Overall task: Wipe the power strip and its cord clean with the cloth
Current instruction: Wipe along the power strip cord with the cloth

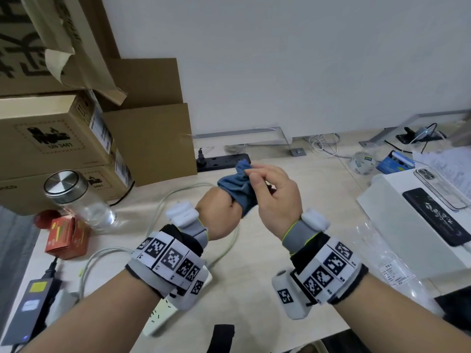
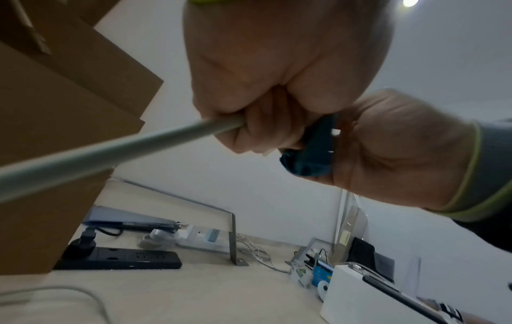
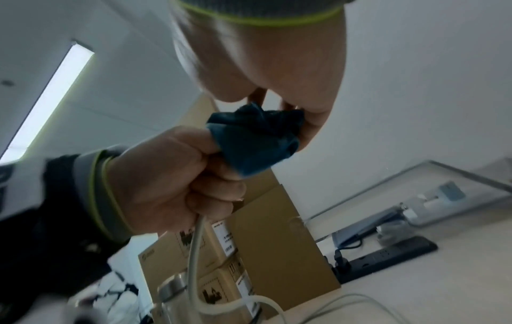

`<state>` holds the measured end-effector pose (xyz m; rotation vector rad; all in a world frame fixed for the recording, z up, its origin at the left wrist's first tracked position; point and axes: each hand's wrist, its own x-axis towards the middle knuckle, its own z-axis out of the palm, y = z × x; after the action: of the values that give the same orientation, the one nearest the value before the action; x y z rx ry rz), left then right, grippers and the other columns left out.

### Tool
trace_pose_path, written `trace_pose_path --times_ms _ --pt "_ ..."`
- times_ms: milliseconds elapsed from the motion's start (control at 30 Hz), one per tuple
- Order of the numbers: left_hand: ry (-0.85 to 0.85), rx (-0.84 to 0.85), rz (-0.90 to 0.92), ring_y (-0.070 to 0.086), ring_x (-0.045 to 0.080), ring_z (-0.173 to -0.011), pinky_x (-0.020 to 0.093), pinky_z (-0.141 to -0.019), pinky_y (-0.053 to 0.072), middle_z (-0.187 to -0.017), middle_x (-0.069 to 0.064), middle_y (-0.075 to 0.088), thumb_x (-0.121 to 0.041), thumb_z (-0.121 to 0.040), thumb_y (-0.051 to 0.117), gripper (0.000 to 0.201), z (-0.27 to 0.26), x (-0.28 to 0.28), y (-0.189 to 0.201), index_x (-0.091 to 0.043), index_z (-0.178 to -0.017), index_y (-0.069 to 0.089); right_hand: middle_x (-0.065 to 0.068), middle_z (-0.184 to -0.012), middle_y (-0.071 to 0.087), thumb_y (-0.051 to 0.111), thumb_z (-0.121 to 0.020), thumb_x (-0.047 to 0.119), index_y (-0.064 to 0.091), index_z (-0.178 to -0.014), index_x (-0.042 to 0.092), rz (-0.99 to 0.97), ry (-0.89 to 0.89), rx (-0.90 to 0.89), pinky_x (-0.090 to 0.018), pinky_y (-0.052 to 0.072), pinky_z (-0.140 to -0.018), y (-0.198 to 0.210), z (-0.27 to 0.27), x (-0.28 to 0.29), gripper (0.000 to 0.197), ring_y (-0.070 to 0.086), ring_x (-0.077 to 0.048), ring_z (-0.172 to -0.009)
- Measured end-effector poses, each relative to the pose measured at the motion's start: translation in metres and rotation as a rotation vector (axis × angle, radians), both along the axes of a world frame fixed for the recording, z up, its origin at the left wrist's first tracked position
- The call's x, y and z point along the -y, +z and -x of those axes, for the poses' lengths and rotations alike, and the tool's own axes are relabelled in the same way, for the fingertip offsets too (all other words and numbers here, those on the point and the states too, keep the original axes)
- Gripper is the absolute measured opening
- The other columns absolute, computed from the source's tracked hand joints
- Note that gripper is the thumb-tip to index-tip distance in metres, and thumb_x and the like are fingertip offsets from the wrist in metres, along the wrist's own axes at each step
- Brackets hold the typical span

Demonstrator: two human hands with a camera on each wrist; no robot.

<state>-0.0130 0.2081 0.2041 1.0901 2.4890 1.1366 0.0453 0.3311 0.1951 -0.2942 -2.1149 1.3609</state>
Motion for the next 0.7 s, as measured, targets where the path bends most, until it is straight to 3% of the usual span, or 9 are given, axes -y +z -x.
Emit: trace_pose_path --times_ms 67,100,233,300,367,467,567,633,700 --pt "-0.017 -0.003 -0.021 0.055 0.033 -0.078 0.044 -0.071 0.045 -0.089 0.014 0.064 -0.021 -0.093 0.037 0.028 -0.004 0.000 -0.003 -0.005 -0.100 0.059 0.000 -0.096 0.068 0.063 -0.082 0.032 0.066 -0.083 0.029 0.127 -0.042 -0.005 -0.029 0.051 -0.075 0.005 0.003 -0.001 0.005 0.063 -0.009 -0.088" --pt "-0.009 -0.010 -0.030 0.056 0.032 -0.080 0.045 -0.073 0.046 -0.092 0.014 0.065 -0.026 -0.089 0.035 0.035 -0.004 0.000 -0.005 -0.006 -0.104 0.059 0.002 -0.094 0.067 0.065 -0.080 0.032 0.064 -0.085 0.030 0.147 -0.047 -0.004 -0.027 0.051 -0.071 0.007 0.003 -0.001 0.006 0.063 -0.009 -0.086" --pt "-0.003 -0.097 -0.072 0.058 0.032 -0.083 0.045 -0.075 0.046 -0.096 0.014 0.066 -0.025 -0.084 0.032 0.044 -0.005 -0.001 -0.010 -0.004 -0.111 0.061 0.012 -0.096 0.065 0.061 -0.078 0.046 0.055 -0.109 0.028 0.113 0.087 0.162 -0.021 0.050 -0.072 0.009 0.001 -0.002 0.037 0.063 -0.002 -0.086" --pt "-0.019 -0.129 -0.075 0.058 0.033 -0.079 0.045 -0.072 0.046 -0.091 0.016 0.065 -0.020 -0.083 0.034 0.040 -0.005 -0.002 -0.009 -0.002 -0.104 0.062 0.013 -0.084 0.063 0.053 -0.079 0.052 0.053 -0.104 0.028 0.075 0.114 0.253 -0.020 0.045 -0.069 0.008 0.001 -0.001 0.034 0.060 0.000 -0.076" --pt "-0.045 -0.156 -0.078 0.056 0.034 -0.067 0.045 -0.061 0.046 -0.077 0.018 0.063 -0.016 -0.081 0.036 0.032 -0.006 -0.002 -0.006 0.002 -0.090 0.061 0.013 -0.077 0.060 0.046 -0.082 0.054 0.051 -0.102 0.026 0.035 0.096 0.232 -0.021 0.045 -0.066 0.008 0.002 0.001 0.035 0.056 0.000 -0.070" --pt "-0.064 -0.248 -0.083 0.050 0.034 -0.048 0.032 -0.045 0.035 -0.058 0.018 0.059 -0.016 -0.080 0.037 0.029 -0.005 -0.001 0.002 0.001 -0.071 0.059 0.013 -0.075 0.058 0.038 -0.088 0.048 0.053 -0.105 0.017 -0.029 0.034 0.167 -0.028 0.046 -0.069 0.008 0.005 0.005 0.038 0.057 -0.010 -0.072" --pt "-0.077 -0.237 -0.020 0.040 0.027 -0.049 0.023 -0.049 0.022 -0.059 0.014 0.057 -0.018 -0.079 0.038 0.017 -0.004 -0.001 0.008 -0.015 -0.064 0.046 0.004 -0.088 0.066 0.029 -0.092 0.048 0.060 -0.107 0.013 0.002 -0.012 0.118 -0.030 0.047 -0.077 0.006 0.009 0.005 0.048 0.061 -0.018 -0.085" --pt "-0.070 -0.201 -0.011 0.039 0.025 -0.052 0.029 -0.051 0.020 -0.060 0.006 0.054 -0.024 -0.084 0.035 0.015 -0.003 0.000 0.005 -0.016 -0.074 0.042 -0.001 -0.094 0.069 0.025 -0.092 0.051 0.066 -0.104 0.018 0.105 0.008 0.122 -0.031 0.049 -0.083 0.004 0.012 0.001 0.054 0.064 -0.019 -0.090" --pt "-0.086 -0.217 -0.009 0.045 0.027 -0.053 0.035 -0.052 0.027 -0.059 0.003 0.053 -0.031 -0.090 0.033 0.023 -0.004 0.002 0.002 -0.013 -0.078 0.044 0.000 -0.089 0.071 0.028 -0.093 0.048 0.070 -0.094 0.025 0.238 0.048 0.161 -0.033 0.050 -0.080 0.005 0.016 -0.003 0.048 0.065 -0.019 -0.085"
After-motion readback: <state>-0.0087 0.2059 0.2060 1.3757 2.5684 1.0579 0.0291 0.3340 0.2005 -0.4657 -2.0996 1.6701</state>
